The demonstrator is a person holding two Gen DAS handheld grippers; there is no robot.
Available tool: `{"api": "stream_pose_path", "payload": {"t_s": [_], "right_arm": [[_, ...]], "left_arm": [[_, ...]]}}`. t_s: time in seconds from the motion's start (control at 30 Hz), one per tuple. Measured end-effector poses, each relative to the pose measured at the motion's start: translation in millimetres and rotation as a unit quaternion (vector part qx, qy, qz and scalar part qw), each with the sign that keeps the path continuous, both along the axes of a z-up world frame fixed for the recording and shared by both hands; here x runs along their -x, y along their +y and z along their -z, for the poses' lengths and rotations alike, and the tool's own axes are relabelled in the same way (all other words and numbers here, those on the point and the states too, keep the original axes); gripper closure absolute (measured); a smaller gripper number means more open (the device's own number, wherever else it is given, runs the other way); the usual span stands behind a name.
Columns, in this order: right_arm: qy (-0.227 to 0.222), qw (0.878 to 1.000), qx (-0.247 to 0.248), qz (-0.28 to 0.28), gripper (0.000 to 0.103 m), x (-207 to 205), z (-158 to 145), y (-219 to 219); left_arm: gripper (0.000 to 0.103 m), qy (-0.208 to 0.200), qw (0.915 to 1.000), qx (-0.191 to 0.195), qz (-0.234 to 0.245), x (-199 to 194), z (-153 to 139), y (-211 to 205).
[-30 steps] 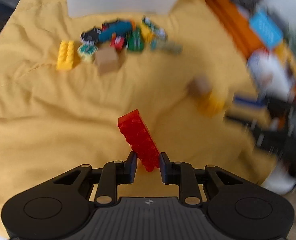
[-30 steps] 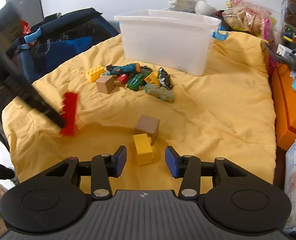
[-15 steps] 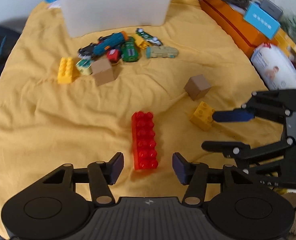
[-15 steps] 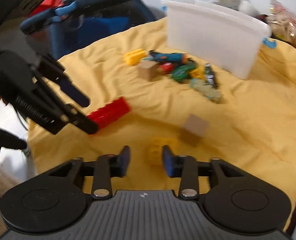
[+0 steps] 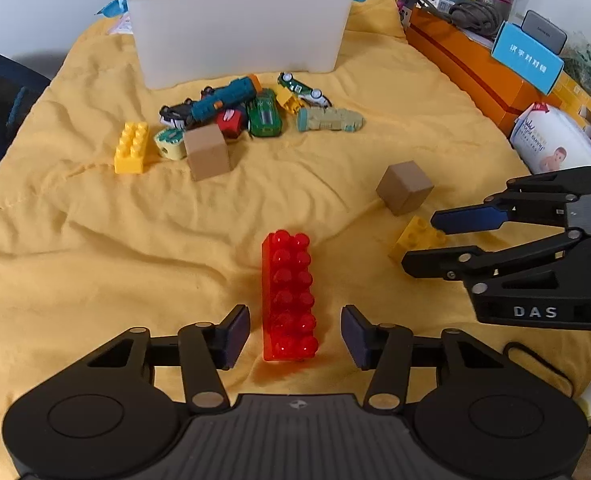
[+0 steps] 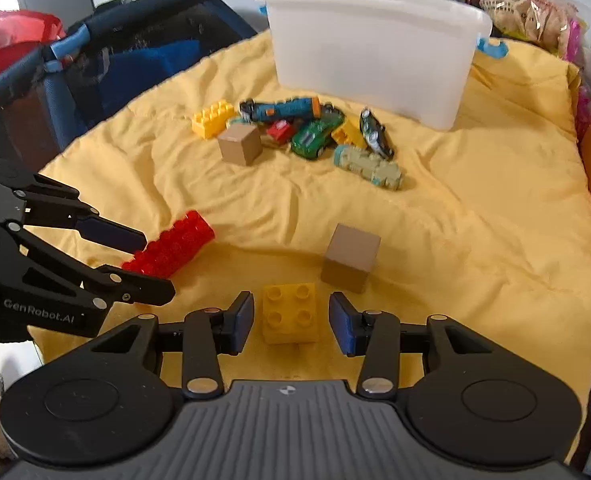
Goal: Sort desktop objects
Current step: 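Lift the red and yellow bricks with both tools toward the white bin, then open both tools over the white bin to drop the red and yellow bricks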
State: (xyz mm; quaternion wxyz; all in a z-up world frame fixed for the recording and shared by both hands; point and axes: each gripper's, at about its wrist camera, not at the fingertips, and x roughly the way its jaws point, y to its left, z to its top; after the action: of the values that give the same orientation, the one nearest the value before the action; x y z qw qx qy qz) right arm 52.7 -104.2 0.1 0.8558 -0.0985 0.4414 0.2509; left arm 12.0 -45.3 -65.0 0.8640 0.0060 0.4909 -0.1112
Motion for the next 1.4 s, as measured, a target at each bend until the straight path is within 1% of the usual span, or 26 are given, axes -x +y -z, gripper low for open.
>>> {"api": "stream_pose_path", "payload": {"t_s": [0.03, 0.07, 0.1, 0.13, 0.23, 0.33, 0.4, 0.57, 0.63, 0.73, 0.8, 0.9, 1.0, 1.07, 1.13, 1.23, 1.27, 1.3, 1.33, 1.37, 1.4], "right_arm": [[0.004, 1.0, 0.005, 0.003, 0.058, 0, 4, 1], [0.01, 1.0, 0.009, 0.005, 0.061, 1, 9, 1], [0.006, 1.0, 0.008, 0.005, 0.061, 3, 11, 1], [0.003, 1.0, 0.008, 0.002, 0.068, 4, 11, 1], [0.008, 1.0, 0.005, 0.002, 0.069, 5, 5, 2], [-0.003, 1.0, 0.001, 0.005, 0.069, 2, -8, 4], [-0.018, 1.0, -0.005, 0.004, 0.069, -3, -22, 6], [-0.08, 0.997, -0.016, 0.006, 0.069, -30, -69, 11], [-0.111, 0.994, -0.016, 0.012, 0.069, -47, -88, 13], [-0.153, 0.988, -0.016, 0.028, 0.068, -78, -113, 15], [-0.175, 0.984, -0.018, 0.039, 0.069, -101, -126, 17], [-0.186, 0.98, -0.032, 0.057, 0.068, -136, -141, 19], [-0.181, 0.978, -0.046, 0.089, 0.068, -173, -148, 19], [-0.17, 0.977, -0.048, 0.117, 0.068, -197, -148, 20], [-0.171, 0.977, -0.041, 0.125, 0.068, -213, -147, 26], [-0.147, 0.979, -0.032, 0.139, 0.067, -237, -134, 36], [-0.142, 0.98, -0.02, 0.14, 0.066, -243, -127, 39], [-0.137, 0.981, -0.006, 0.138, 0.064, -247, -120, 40], [-0.131, 0.982, 0.005, 0.134, 0.06, -251, -114, 42], [-0.127, 0.983, 0.009, 0.131, 0.06, -251, -110, 42], [-0.129, 0.983, 0.006, 0.129, 0.06, -249, -110, 41]], "left_arm": [[0.054, -0.002, 1.0, -0.002, 0.0, 1, 3, 0], [0.063, -0.009, 0.9999, -0.007, 0.0, 3, 5, 1], [0.074, -0.019, 0.9997, -0.016, 0.004, 6, 5, 1], [0.074, -0.026, 0.9994, -0.023, 0.007, 8, 5, 1], [0.075, -0.034, 0.9993, -0.014, 0.005, 12, -4, 6], [0.075, -0.067, 0.997, -0.035, 0.012, 10, -27, 6], [0.075, -0.089, 0.9952, -0.036, 0.015, 4, -47, 9], [0.075, -0.151, 0.9873, -0.046, 0.019, -28, -99, 22], [0.075, -0.175, 0.9829, -0.053, 0.017, -47, -120, 26], [0.075, -0.213, 0.9756, -0.052, 0.009, -81, -150, 32], [0.075, -0.223, 0.9737, -0.046, 0.0, -105, -167, 36], [0.075, -0.226, 0.9735, -0.033, -0.007, -142, -182, 41], [0.075, -0.213, 0.9763, -0.036, -0.013, -180, -181, 44], [0.075, -0.197, 0.9795, -0.036, -0.022, -204, -171, 47], [0.075, -0.181, 0.9822, -0.04, -0.03, -225, -158, 50], [0.074, -0.152, 0.987, -0.042, -0.032, -248, -138, 52], [0.072, -0.143, 0.9884, -0.039, -0.033, -253, -133, 52], [0.065, -0.136, 0.9895, -0.037, -0.034, -256, -129, 53], [0.062, -0.129, 0.9906, -0.03, -0.034, -257, -126, 55], [0.058, -0.129, 0.991, -0.022, -0.031, -256, -125, 56], [0.056, -0.134, 0.9906, -0.016, -0.024, -252, -126, 57]]}}
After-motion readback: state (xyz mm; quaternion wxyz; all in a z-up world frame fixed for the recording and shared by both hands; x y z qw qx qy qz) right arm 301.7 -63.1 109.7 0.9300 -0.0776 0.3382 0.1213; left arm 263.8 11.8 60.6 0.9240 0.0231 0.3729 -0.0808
